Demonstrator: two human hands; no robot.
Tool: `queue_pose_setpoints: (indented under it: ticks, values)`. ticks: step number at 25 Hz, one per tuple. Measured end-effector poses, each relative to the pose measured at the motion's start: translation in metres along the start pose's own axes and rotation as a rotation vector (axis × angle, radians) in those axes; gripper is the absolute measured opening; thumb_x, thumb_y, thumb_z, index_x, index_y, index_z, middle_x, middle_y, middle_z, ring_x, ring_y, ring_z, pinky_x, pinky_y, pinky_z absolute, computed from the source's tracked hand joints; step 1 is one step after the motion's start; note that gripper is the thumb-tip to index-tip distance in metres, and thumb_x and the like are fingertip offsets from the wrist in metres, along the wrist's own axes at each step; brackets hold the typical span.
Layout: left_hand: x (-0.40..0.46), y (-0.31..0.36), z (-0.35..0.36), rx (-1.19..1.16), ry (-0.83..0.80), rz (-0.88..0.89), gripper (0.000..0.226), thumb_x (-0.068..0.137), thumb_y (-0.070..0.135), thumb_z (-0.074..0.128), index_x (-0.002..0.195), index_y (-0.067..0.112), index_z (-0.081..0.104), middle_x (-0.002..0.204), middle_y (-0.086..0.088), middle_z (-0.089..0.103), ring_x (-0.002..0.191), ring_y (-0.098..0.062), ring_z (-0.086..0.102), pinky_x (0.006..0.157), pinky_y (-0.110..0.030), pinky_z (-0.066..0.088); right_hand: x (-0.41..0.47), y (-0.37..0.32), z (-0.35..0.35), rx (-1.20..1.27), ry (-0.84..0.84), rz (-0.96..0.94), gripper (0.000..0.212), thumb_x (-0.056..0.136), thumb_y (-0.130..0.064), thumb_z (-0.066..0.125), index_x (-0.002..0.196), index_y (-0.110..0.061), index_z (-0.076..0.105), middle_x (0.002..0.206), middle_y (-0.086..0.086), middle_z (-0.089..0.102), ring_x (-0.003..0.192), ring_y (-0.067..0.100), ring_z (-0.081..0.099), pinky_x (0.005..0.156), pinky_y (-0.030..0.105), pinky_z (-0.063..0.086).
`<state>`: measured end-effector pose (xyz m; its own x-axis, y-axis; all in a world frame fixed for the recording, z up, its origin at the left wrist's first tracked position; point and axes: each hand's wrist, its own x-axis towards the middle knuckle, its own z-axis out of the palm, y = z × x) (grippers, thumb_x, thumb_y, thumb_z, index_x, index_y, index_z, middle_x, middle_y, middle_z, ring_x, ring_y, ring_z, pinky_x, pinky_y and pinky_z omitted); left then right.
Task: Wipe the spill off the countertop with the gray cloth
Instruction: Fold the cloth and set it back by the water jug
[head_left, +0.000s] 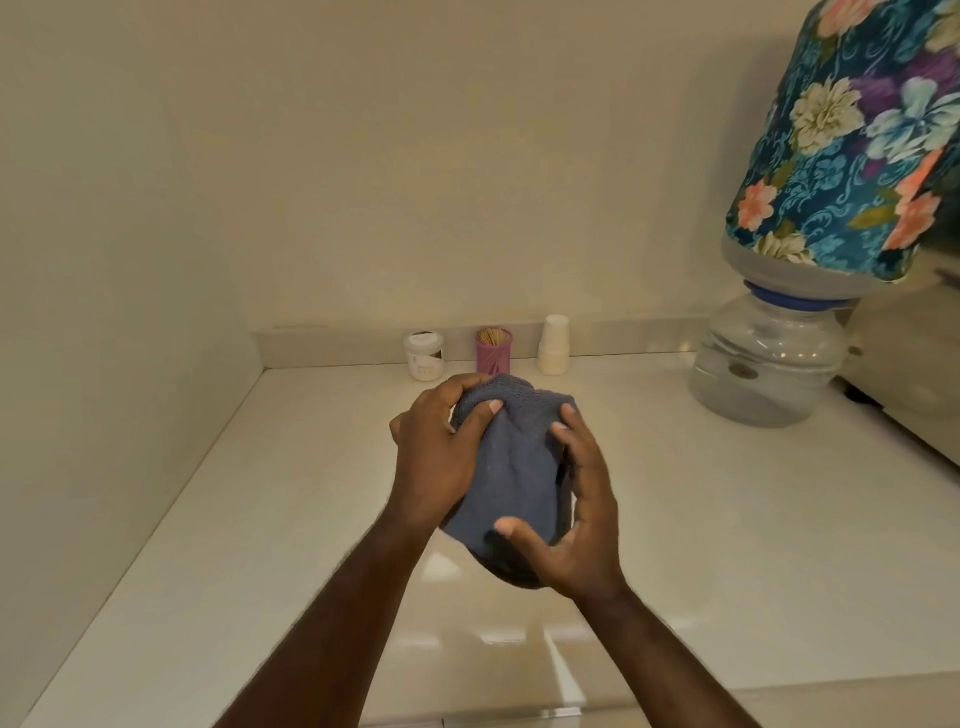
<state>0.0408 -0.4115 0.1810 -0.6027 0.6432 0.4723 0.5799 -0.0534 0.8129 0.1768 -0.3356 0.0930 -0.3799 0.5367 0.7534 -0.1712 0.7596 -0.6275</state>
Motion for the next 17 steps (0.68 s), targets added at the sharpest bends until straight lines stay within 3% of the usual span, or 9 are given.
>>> queue_pose_setpoints:
  ticks: [2,4,6,8,10,13,15,17]
  values:
    - [0.002,0.011,-0.006,0.015,0.026,0.075,0.024,0.084,0.04,0.059,0.107,0.042,0.063,0.102,0.02,0.068,0.103,-0.006,0.061,0.097,-0.05,0.045,0.006,0.001,-0.003,0.067,0.153,0.065,0.081,0.077,-0.034,0.078,0.141,-0.008,0.037,0.15,0.012,0.037,0.14,0.032,0.038,0.108,0.053,0.042]
    - [0.003,0.019,-0.011,-0.009,0.041,0.12,0.025,0.084,0.034,0.062,0.109,0.041,0.063,0.103,0.014,0.069,0.1,-0.005,0.062,0.096,-0.047,0.047,0.012,0.002,-0.006,0.047,0.256,0.217,0.079,0.078,-0.038,0.078,0.142,-0.014,0.036,0.146,0.004,0.038,0.136,0.023,0.042,0.104,0.047,0.047]
    - [0.005,0.025,-0.016,-0.03,0.047,0.16,0.029,0.084,0.028,0.065,0.107,0.046,0.062,0.1,0.02,0.068,0.097,0.0,0.063,0.095,-0.037,0.049,0.02,0.003,-0.011,0.001,0.233,0.384,0.091,0.071,-0.054,0.077,0.144,-0.023,0.034,0.146,-0.003,0.038,0.131,0.014,0.045,0.098,0.033,0.046]
    - [0.006,0.026,-0.02,-0.039,0.059,0.182,0.028,0.084,0.027,0.066,0.099,0.05,0.064,0.098,0.027,0.066,0.096,0.006,0.062,0.09,-0.019,0.048,0.029,0.006,-0.018,0.027,0.14,0.453,0.096,0.067,-0.055,0.076,0.147,-0.024,0.033,0.143,-0.007,0.046,0.127,0.006,0.048,0.096,0.021,0.044]
    - [0.006,0.023,-0.022,-0.052,0.068,0.171,0.03,0.084,0.026,0.067,0.097,0.052,0.063,0.099,0.029,0.065,0.096,0.011,0.06,0.083,-0.006,0.044,0.035,0.01,-0.022,0.084,0.033,0.428,0.078,0.074,-0.045,0.074,0.142,-0.021,0.043,0.133,-0.014,0.056,0.119,-0.005,0.053,0.094,0.012,0.045]
    - [0.004,0.011,-0.019,-0.079,0.077,0.112,0.026,0.086,0.023,0.068,0.105,0.039,0.063,0.1,0.03,0.063,0.094,0.017,0.057,0.078,0.0,0.04,0.035,0.012,-0.023,0.026,0.035,0.38,0.024,0.089,-0.028,0.067,0.11,-0.035,0.059,0.105,-0.018,0.065,0.094,-0.002,0.06,0.073,0.011,0.048]
    - [0.006,0.002,-0.012,-0.085,0.096,0.08,0.024,0.085,0.026,0.068,0.107,0.035,0.064,0.099,0.03,0.063,0.093,0.016,0.057,0.076,0.001,0.04,0.037,0.016,-0.029,-0.061,0.139,0.341,0.015,0.092,-0.019,0.065,0.093,-0.033,0.059,0.091,-0.017,0.061,0.083,0.001,0.057,0.066,0.012,0.045]
    - [0.01,-0.004,0.0,-0.085,0.119,0.078,0.022,0.086,0.025,0.068,0.105,0.035,0.064,0.098,0.03,0.063,0.09,0.015,0.058,0.074,0.001,0.04,0.043,0.025,-0.044,-0.152,0.2,0.282,0.016,0.092,-0.014,0.066,0.087,-0.026,0.057,0.085,-0.016,0.055,0.08,-0.001,0.053,0.067,0.01,0.041]
